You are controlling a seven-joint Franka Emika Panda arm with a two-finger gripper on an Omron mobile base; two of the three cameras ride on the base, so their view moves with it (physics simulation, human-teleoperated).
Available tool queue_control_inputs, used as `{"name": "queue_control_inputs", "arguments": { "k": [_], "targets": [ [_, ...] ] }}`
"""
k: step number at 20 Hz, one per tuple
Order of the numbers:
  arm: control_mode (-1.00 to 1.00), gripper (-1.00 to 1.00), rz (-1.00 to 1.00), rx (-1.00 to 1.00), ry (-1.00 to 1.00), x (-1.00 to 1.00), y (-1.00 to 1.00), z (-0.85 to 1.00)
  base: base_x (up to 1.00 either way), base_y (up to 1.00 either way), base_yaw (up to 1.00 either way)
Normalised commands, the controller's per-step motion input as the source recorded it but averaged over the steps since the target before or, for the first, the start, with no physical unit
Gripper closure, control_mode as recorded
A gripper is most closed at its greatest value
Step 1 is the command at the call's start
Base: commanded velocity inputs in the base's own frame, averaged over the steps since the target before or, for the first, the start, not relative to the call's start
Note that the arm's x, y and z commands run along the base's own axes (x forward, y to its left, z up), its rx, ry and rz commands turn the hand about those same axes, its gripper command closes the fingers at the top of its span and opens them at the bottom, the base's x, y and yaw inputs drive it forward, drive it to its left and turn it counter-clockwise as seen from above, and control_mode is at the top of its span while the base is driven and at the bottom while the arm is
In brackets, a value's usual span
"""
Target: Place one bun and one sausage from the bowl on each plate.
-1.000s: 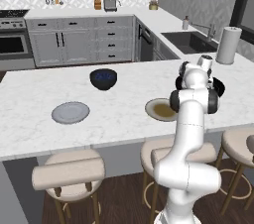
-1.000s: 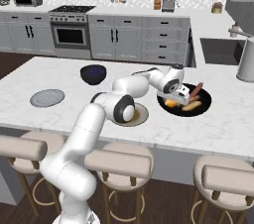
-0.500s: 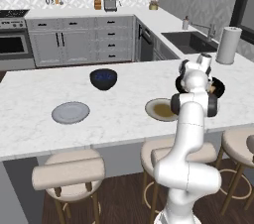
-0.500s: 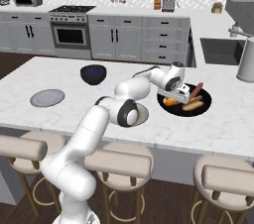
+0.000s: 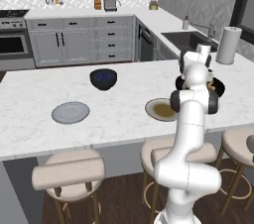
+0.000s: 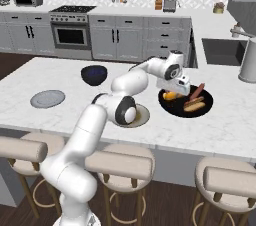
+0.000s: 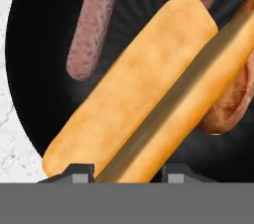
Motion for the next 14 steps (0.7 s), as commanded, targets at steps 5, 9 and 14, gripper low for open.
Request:
{"name": "queue_control_inputs", "arguments": {
  "k": [5,9,14],
  "targets": [
    [-1.00,1.00,0.06,-0.14,-0.12,-0.99,0.76,0.46,0.00,0.00,0.00],
    [-1.00,1.00,0.06,-0.16,-0.10,-1.00,1.00,0.05,0.00,0.00,0.00],
    [-1.00,1.00,0.21,-0.12,-0.02,-1.00,1.00,0.00,0.00,0.00,0.00]
  ]
}}
